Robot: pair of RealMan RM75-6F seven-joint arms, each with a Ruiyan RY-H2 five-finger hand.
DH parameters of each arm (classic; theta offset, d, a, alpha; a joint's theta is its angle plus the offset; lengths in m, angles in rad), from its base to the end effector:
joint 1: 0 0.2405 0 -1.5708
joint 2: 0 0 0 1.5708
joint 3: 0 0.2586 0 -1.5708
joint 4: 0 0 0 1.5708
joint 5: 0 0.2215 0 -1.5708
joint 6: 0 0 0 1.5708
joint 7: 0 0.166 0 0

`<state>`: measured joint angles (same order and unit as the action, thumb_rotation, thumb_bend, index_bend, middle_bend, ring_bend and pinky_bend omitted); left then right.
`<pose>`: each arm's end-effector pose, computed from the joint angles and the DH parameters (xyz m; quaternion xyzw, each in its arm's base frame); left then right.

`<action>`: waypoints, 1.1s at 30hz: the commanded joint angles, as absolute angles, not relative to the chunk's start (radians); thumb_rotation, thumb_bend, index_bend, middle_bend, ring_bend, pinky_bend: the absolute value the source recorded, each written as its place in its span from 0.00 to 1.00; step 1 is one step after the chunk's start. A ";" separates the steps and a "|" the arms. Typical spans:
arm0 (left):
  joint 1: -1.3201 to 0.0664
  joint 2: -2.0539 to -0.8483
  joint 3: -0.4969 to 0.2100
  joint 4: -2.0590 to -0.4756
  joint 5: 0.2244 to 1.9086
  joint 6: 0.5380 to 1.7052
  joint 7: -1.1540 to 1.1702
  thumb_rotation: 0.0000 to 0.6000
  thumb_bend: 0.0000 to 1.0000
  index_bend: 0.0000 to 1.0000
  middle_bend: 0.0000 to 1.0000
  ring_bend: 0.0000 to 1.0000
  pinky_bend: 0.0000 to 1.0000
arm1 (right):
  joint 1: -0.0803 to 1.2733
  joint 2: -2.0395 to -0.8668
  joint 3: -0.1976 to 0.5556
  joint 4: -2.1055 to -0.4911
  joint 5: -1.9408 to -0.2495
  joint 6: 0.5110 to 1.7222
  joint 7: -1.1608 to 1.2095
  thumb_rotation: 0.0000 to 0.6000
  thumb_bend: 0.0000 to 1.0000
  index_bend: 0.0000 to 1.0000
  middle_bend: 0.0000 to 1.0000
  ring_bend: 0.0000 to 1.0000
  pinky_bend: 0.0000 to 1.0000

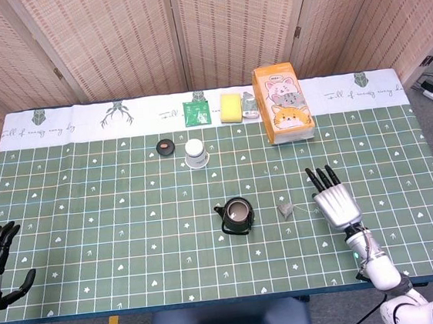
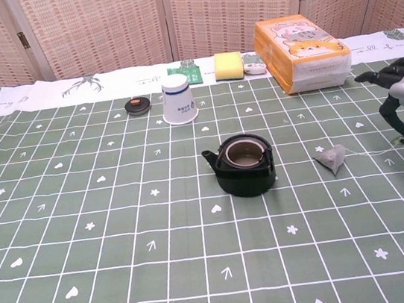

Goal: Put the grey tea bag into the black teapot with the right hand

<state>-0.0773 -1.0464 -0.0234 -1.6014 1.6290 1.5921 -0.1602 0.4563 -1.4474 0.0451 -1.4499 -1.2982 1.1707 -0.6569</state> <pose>-0.3026 0.1947 0.1769 -0.6019 -0.3634 -0.4546 0.5468 -0.2572 -0.3041 0.0115 0.7664 -0.2271 0.2306 0.5549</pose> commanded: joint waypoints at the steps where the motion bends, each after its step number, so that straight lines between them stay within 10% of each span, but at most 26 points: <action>1: -0.078 -1.047 -0.023 -1.602 1.628 1.591 -0.160 1.00 0.34 0.02 0.03 0.00 0.00 | 0.451 -1.395 0.064 -1.535 -1.329 1.218 -0.671 1.00 0.39 0.65 0.05 0.07 0.00; 33: -0.082 -1.019 -0.032 -1.593 1.603 1.581 -0.263 1.00 0.34 0.03 0.03 0.00 0.00 | 0.680 -1.320 0.306 -2.052 -1.127 1.273 -1.168 1.00 0.39 0.66 0.09 0.09 0.00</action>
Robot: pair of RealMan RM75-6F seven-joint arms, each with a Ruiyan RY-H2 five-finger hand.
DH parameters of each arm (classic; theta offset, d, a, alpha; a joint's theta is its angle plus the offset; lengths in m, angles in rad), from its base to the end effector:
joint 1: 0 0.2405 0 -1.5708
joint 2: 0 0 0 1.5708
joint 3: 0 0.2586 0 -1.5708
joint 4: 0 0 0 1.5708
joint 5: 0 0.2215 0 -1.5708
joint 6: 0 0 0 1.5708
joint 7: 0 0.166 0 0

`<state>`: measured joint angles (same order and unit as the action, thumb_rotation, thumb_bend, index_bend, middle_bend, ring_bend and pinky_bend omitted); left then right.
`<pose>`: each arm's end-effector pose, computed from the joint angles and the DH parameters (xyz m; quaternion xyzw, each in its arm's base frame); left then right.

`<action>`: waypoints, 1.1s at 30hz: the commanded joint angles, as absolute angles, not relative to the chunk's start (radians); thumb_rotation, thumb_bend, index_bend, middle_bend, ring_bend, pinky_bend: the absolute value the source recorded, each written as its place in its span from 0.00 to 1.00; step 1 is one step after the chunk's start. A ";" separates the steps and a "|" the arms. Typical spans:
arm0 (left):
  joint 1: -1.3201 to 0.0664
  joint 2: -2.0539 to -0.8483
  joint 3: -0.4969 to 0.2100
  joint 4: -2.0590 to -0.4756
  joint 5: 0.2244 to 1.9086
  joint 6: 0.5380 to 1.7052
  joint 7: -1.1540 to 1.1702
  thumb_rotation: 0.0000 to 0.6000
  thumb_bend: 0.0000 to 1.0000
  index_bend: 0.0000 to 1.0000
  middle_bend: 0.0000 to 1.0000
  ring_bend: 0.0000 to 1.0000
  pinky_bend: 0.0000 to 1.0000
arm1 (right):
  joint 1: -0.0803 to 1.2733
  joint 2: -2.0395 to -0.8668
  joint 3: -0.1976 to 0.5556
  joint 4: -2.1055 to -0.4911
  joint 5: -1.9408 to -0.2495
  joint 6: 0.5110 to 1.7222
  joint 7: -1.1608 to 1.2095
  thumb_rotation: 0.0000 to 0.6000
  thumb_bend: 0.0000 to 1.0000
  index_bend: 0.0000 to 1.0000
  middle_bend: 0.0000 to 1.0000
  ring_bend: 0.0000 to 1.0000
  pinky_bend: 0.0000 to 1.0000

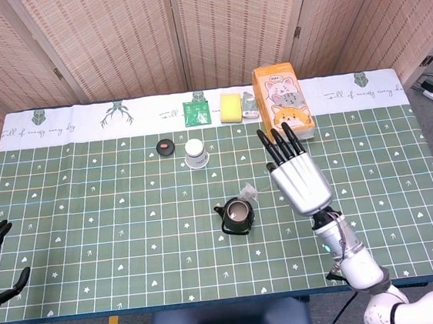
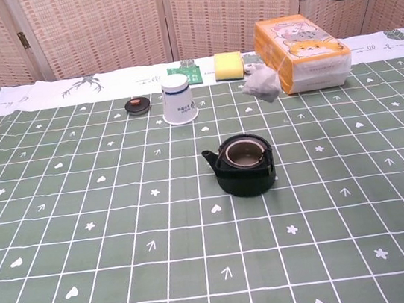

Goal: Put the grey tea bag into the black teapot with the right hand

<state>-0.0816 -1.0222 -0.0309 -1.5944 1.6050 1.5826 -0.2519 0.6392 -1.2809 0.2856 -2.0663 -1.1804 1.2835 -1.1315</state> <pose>-0.3079 0.1983 0.1870 -0.5850 -0.3848 -0.4681 0.5391 -0.0617 -0.3149 0.0892 0.7317 -0.1126 0.3605 0.5675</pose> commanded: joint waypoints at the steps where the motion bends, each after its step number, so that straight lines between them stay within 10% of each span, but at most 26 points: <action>1: -0.082 -1.017 -0.032 -1.593 1.602 1.582 -0.269 1.00 0.34 0.03 0.03 0.00 0.00 | 0.698 -1.336 0.311 -2.037 -1.104 1.268 -1.179 1.00 0.39 0.66 0.09 0.10 0.00; 33: -0.079 -0.991 -0.029 -1.580 1.606 1.587 -0.362 1.00 0.34 0.05 0.04 0.00 0.00 | 0.937 -1.576 0.263 -1.739 -0.960 1.218 -1.197 1.00 0.39 0.66 0.10 0.12 0.00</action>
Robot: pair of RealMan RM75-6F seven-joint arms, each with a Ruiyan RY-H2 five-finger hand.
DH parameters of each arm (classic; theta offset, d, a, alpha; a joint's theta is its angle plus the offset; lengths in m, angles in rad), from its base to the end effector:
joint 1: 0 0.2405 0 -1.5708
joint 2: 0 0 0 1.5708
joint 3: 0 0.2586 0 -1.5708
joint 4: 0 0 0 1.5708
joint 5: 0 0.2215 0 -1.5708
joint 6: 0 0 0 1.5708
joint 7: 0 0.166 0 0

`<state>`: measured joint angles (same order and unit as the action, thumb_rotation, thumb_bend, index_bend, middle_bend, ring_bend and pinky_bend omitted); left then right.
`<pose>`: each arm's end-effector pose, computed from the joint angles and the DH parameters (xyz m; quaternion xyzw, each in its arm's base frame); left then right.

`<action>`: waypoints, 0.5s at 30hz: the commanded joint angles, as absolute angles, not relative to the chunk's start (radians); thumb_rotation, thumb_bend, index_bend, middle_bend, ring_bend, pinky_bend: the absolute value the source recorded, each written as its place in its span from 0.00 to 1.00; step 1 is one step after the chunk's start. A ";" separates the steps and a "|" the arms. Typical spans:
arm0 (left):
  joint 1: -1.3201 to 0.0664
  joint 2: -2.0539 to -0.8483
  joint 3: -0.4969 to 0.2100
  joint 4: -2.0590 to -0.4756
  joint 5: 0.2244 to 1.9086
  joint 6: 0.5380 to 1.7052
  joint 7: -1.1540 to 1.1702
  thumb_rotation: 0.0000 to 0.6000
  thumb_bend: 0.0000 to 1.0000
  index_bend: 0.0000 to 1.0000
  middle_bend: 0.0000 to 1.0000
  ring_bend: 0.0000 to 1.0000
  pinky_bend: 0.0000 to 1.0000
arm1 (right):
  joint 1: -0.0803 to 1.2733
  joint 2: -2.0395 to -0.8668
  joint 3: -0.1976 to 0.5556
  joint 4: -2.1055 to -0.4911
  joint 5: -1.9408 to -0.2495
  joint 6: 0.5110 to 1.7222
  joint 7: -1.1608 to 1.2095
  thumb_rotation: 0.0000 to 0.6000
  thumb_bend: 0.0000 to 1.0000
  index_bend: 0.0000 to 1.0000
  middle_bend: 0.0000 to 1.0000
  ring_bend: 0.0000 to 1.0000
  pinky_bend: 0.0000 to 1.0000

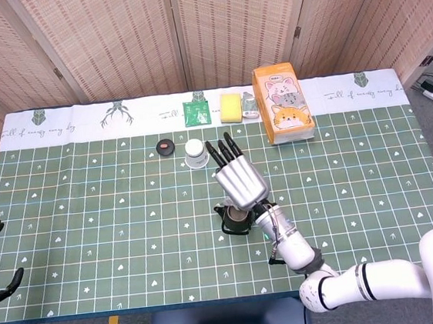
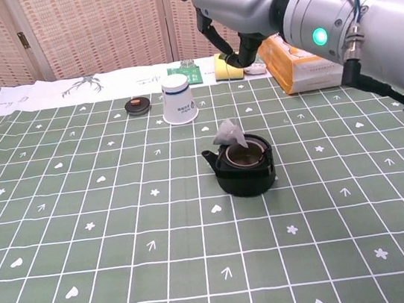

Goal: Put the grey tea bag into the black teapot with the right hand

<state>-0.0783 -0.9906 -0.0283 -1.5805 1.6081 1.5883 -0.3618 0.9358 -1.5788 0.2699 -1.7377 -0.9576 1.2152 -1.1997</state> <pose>-0.3121 0.1970 0.1989 -0.5729 -0.4033 -0.4853 0.5230 -0.0160 -0.3590 -0.0077 0.7742 -0.0945 0.3283 0.5329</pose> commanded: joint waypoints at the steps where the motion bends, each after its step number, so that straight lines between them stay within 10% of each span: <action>1: -0.079 -0.991 -0.029 -1.580 1.606 1.587 -0.362 1.00 0.34 0.05 0.04 0.00 0.00 | 0.938 -1.575 0.259 -1.740 -0.961 1.219 -1.197 1.00 0.39 0.66 0.10 0.12 0.00; 15: -0.081 -0.998 -0.027 -1.583 1.606 1.580 -0.335 1.00 0.34 0.05 0.04 0.00 0.00 | 0.876 -1.539 0.120 -1.766 -1.051 1.252 -1.147 1.00 0.39 0.67 0.10 0.12 0.00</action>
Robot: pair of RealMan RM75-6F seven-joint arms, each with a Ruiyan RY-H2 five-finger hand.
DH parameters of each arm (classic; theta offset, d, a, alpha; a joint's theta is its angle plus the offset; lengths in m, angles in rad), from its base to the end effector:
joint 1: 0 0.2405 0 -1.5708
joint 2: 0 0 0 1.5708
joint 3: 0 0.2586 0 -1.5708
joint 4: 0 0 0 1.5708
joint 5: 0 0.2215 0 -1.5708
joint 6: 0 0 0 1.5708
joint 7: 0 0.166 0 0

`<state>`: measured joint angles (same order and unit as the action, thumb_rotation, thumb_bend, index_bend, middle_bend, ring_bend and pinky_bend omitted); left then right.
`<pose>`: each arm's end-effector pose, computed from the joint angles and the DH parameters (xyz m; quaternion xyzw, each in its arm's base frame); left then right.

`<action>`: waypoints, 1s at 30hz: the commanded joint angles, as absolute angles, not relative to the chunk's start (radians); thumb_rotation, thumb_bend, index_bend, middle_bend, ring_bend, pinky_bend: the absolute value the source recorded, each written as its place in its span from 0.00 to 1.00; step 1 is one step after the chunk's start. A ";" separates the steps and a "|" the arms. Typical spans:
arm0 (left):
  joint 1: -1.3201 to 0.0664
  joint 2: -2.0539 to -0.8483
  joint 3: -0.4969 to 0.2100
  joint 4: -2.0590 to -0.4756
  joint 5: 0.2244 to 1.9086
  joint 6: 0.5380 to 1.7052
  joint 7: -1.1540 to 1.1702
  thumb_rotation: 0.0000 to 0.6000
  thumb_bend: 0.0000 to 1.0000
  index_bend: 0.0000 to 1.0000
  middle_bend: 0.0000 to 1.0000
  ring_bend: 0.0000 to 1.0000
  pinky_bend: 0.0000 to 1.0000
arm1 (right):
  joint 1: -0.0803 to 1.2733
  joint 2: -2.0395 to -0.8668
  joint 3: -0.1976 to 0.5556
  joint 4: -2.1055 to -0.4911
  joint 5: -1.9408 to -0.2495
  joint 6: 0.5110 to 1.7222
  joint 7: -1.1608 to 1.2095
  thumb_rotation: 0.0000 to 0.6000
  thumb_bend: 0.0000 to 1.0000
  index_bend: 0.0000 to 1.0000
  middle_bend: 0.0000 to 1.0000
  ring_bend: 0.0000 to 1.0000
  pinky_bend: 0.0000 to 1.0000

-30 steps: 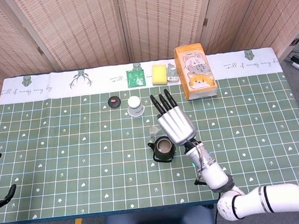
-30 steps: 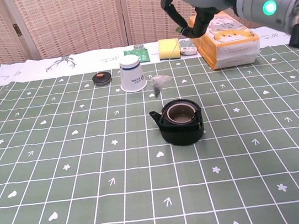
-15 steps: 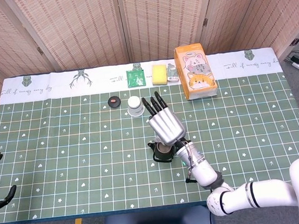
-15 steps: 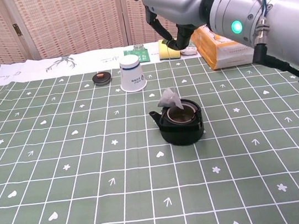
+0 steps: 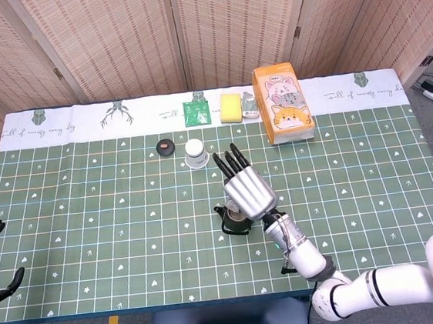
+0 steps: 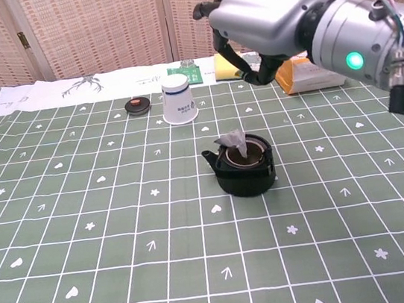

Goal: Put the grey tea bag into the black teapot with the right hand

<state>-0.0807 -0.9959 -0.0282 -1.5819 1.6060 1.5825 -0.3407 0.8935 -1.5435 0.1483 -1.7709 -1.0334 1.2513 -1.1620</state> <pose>-0.3119 0.1978 0.1964 -0.5763 -0.4006 -0.4800 0.5262 -0.0449 -0.3364 -0.0128 0.7923 -0.0794 0.3114 0.5186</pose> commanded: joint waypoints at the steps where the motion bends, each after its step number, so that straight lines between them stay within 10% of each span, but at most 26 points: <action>1: -0.082 -0.998 -0.027 -1.584 1.606 1.579 -0.333 1.00 0.34 0.05 0.04 0.00 0.00 | 0.872 -1.540 0.112 -1.762 -1.054 1.249 -1.143 1.00 0.39 0.67 0.10 0.12 0.00; 24: -0.088 -1.007 -0.029 -1.583 1.594 1.561 -0.306 1.00 0.34 0.05 0.04 0.00 0.00 | 0.755 -1.538 -0.006 -1.710 -1.182 1.277 -1.049 1.00 0.39 0.67 0.09 0.12 0.00; 30: -0.090 -1.013 -0.028 -1.584 1.590 1.555 -0.291 1.00 0.34 0.05 0.04 0.00 0.00 | 0.706 -1.566 -0.034 -1.650 -1.200 1.267 -0.974 1.00 0.39 0.38 0.02 0.08 0.00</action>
<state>-0.0900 -1.0126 -0.0284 -1.5839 1.5905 1.5547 -0.2909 0.7179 -1.5562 -0.0274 -1.6615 -1.1990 1.2691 -0.9844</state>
